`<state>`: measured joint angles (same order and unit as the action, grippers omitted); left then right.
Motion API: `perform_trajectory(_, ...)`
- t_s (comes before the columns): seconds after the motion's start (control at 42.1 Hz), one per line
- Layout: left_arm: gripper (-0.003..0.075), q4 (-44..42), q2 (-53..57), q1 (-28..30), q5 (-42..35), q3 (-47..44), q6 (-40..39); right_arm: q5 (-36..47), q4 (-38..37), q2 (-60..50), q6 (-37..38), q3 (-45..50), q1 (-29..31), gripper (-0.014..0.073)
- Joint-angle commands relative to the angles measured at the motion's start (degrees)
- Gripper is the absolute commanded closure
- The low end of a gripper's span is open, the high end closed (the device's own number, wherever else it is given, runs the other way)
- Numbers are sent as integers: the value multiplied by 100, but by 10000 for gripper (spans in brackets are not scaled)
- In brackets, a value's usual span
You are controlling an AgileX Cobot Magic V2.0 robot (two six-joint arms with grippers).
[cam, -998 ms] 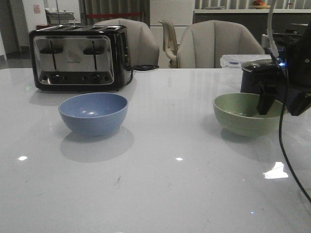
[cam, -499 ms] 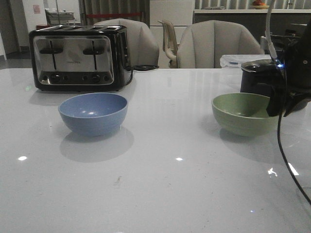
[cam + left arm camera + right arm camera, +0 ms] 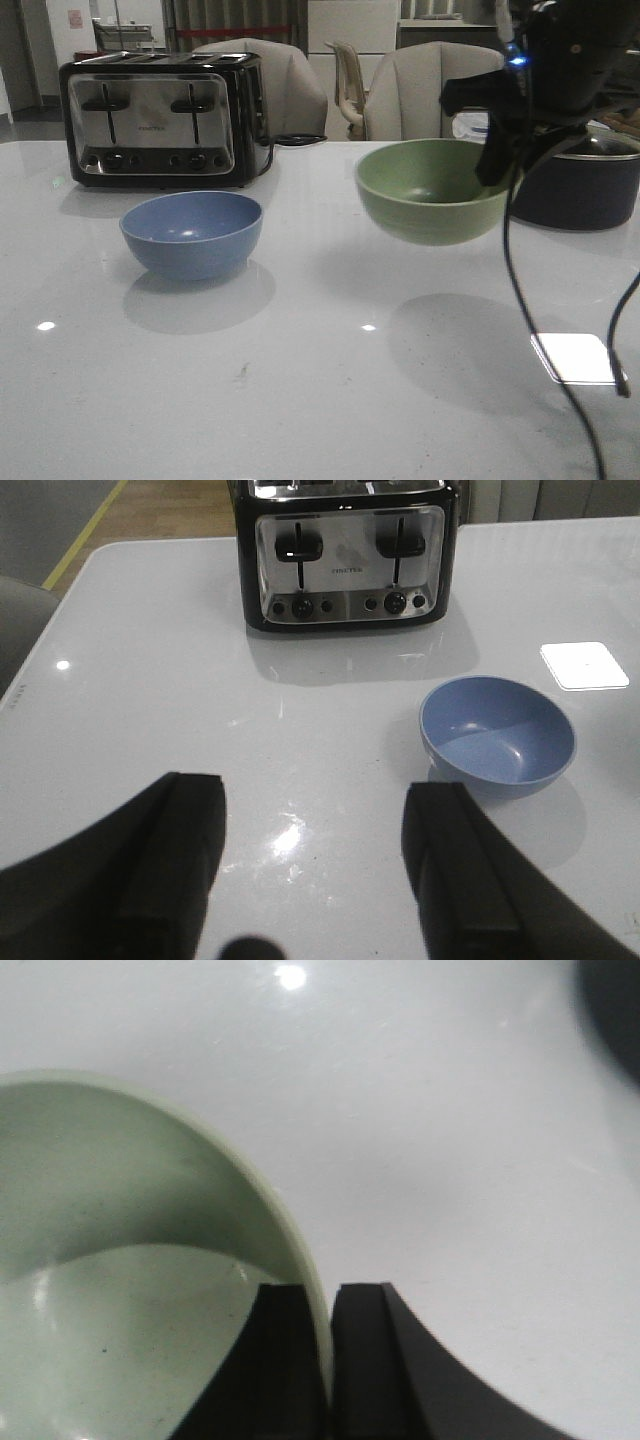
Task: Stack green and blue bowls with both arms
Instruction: 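Slide the green bowl with the right gripper next to the blue bowl, then release the green bowl and raise the right gripper away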
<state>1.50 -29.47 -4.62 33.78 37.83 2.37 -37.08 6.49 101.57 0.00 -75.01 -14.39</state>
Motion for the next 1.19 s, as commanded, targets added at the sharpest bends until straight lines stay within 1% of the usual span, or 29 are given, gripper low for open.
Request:
perform_trajectory(0.0, 262, 41, -56, 18, -537, 160, -29, 203, 142, -172, -54, -167, -323, 559)
perform_trajectory(0.095, 262, 41, -56, 18, -537, 160, -29, 343, 142, 30, -54, -167, -579, 559)
perform_trajectory(0.214, 262, 41, -56, 18, -537, 160, -29, 513, 147, 295, -54, -167, -747, 557)
perform_trajectory(0.285, 262, 41, -56, 18, -537, 160, -29, 551, 179, 421, -54, -167, -783, 520)
perform_trajectory(0.309, 262, 41, -56, 18, -537, 160, -29, 560, 180, 454, -54, -167, -783, 497)
perform_trajectory(0.38, 262, 41, -56, 18, -537, 160, -29, 574, 184, 494, -54, -167, -783, 384)
perform_trajectory(0.404, 262, 41, -56, 18, -537, 160, -29, 572, 184, 494, -54, -167, -783, 329)
perform_trajectory(0.475, 262, 41, -56, 18, -537, 160, -29, 613, 184, 479, -54, -167, -783, 200)
perform_trajectory(0.523, 262, 41, -56, 18, -537, 160, -29, 634, 184, 450, -54, -167, -783, 132)
perform_trajectory(0.571, 262, 41, -56, 18, -537, 160, -29, 634, 184, 405, -54, -167, -783, 99)
perform_trajectory(0.666, 262, 55, -56, 18, -537, 160, -29, 589, 165, 152, -54, -167, -783, 91)
perform_trajectory(0.761, 262, 68, -56, 18, -547, 160, -29, 370, 68, -243, -80, -167, -787, 91)
perform_trajectory(0.903, 262, 139, -147, -91, -547, 160, -29, -37, 55, -1075, -617, -23, -937, 91)
perform_trajectory(1.046, 262, 101, -458, -325, -547, 160, -19, -99, 25, -2044, -719, 535, -1072, 91)
perform_trajectory(1.165, 262, 92, -845, -528, -547, 183, 86, -107, 8, -2953, -719, 1229, -1072, 91)
